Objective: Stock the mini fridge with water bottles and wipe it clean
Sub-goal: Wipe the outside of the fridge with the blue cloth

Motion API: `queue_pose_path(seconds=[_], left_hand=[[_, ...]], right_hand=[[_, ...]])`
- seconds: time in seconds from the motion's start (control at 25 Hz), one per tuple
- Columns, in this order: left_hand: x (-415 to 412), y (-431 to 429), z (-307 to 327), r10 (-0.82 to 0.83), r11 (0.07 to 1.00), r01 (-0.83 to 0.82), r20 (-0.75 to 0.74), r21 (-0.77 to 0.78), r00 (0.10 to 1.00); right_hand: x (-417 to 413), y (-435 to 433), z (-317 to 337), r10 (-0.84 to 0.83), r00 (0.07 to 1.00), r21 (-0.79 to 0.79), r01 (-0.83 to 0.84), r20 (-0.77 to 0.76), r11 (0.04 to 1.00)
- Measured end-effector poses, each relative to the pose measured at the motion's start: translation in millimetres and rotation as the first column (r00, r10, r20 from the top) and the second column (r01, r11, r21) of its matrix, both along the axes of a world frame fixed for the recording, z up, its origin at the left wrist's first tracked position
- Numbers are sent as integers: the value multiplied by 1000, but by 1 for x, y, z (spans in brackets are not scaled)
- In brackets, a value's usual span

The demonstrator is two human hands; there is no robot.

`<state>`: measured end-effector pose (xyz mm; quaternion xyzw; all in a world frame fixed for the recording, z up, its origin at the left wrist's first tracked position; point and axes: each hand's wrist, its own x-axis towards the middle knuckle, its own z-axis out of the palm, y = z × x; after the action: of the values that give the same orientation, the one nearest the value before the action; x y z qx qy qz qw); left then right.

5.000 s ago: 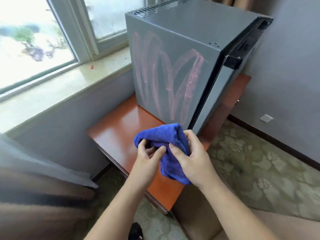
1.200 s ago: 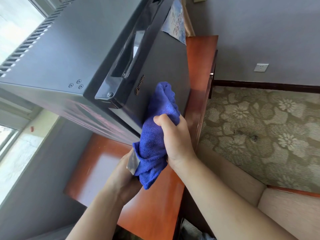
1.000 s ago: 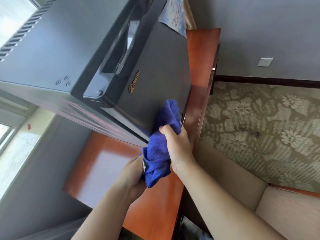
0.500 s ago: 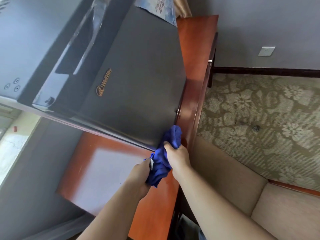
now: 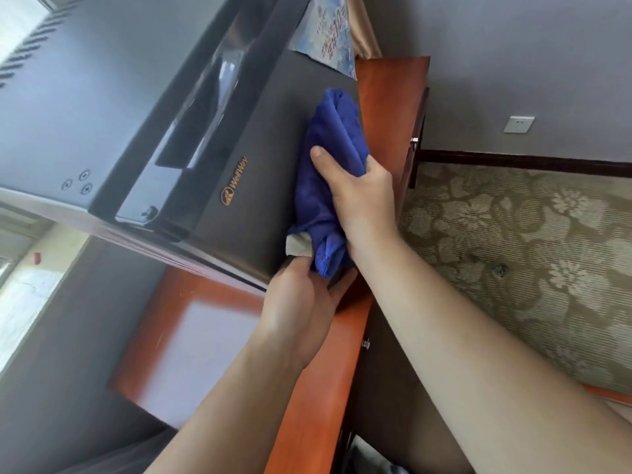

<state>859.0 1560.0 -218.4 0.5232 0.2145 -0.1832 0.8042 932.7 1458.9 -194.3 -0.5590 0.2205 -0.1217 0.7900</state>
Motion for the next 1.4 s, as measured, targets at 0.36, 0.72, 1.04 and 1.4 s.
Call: queue_pose_path(seconds=[0.36,0.72,1.04,1.4], left_hand=[[-69,59,-2,-61,993,80,-207,84,977],[-53,172,84,105,994,-105,112,-3,988],[-52,226,90,333,926,-362,221,107,917],[-37,180,116,1,992,-41,313,121,950]], right_hand=[[-78,31,-25,191,923,-109,-239,-334,965],[-144,79,62,412,910,62,-409,-36,910],[-134,156,102,234,972,465,-212,11,860],[-125,163,96,406,913,-58,-405,20,913]])
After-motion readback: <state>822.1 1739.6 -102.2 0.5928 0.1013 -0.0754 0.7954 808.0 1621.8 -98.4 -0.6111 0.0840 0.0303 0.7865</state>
